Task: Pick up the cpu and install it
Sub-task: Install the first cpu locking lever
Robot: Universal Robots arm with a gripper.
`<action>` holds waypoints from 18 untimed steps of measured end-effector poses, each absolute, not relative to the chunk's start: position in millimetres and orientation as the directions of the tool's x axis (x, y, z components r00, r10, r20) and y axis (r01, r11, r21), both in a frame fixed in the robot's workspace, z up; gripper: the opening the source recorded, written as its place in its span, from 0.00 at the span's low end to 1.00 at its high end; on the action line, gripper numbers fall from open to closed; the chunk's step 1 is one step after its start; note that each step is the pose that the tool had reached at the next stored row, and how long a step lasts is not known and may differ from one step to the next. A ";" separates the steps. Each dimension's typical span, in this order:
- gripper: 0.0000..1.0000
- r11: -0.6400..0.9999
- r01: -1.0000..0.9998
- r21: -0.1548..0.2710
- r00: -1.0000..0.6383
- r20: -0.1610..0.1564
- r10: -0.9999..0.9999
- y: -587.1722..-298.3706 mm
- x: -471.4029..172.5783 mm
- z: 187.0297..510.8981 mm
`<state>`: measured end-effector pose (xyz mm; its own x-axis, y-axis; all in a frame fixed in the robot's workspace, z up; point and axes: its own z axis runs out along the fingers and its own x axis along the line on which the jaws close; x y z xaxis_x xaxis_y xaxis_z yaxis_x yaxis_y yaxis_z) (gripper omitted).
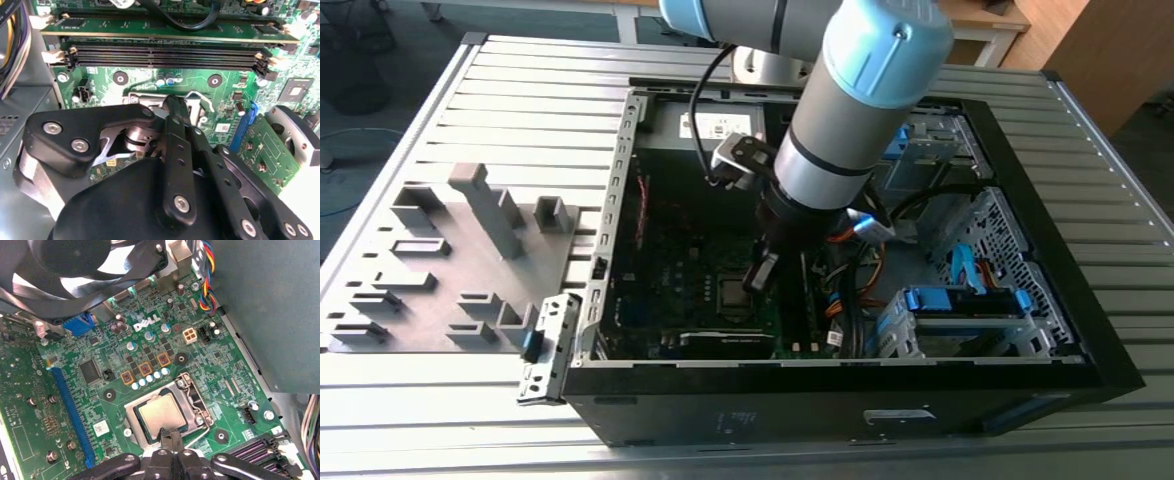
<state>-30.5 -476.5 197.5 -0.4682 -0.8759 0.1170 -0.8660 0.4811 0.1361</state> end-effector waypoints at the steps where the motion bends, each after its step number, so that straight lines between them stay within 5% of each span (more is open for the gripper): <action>1: 0.11 0.484 -0.864 0.136 -0.471 0.117 -0.874 -476.5 -30.5 196.8; 18: 0.11 0.499 -0.857 0.133 -0.485 0.123 -0.866 -477.9 -30.5 190.4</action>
